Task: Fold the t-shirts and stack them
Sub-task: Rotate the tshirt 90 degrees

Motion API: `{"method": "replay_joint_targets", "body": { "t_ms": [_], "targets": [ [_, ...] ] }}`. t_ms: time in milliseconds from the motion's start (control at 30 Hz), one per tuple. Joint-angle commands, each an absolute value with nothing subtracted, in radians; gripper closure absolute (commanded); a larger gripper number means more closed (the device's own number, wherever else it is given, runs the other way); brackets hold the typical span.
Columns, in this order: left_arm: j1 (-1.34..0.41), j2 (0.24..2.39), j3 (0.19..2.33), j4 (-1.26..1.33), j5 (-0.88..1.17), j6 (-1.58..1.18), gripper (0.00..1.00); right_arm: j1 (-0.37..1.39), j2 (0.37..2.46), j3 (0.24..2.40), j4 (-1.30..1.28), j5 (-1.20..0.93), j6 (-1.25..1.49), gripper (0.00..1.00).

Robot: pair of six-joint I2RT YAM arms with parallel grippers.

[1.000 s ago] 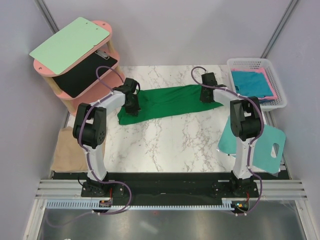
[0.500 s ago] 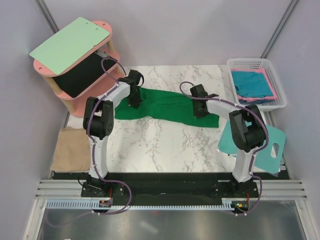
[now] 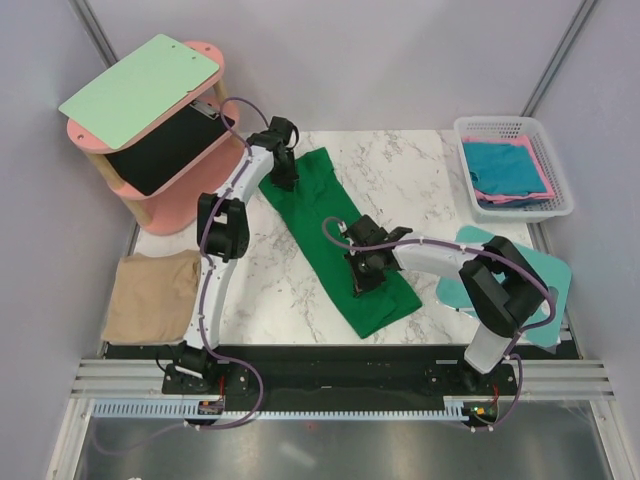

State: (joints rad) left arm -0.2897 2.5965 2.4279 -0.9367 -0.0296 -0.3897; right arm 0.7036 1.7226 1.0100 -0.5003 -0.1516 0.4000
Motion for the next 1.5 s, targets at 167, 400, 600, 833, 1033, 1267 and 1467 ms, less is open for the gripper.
{"method": "replay_joint_targets", "body": {
  "t_ms": [167,400,600,833,1033,1267,1467],
  "targets": [
    [-0.313,2.225,2.025,-0.734,0.095,-0.319,0.98,0.678,1.73,1.269,-0.413,-0.14,0.385,1.0],
    [-0.325,1.879,1.671,-0.612,0.241,-0.385,0.98,0.558,1.925,1.59,-0.304,-0.161,0.416,1.0],
    [-0.416,1.698,1.271,-0.386,0.334,-0.549,0.98,0.505,2.282,1.945,-0.293,-0.224,0.451,1.0],
    [-0.592,1.698,1.014,-0.143,0.371,-0.707,0.98,0.499,2.454,2.086,-0.246,-0.21,0.449,1.0],
    [-0.689,1.796,1.018,-0.078,0.374,-0.764,0.98,0.468,2.48,2.092,-0.222,-0.187,0.474,1.0],
    [-0.732,1.875,1.017,-0.104,0.377,-0.801,0.98,0.405,2.51,2.08,-0.264,-0.144,0.495,1.0],
    [-0.732,1.818,0.976,-0.244,0.296,-0.772,0.98,0.345,2.52,2.054,-0.307,-0.106,0.512,1.0]
  ]
}}
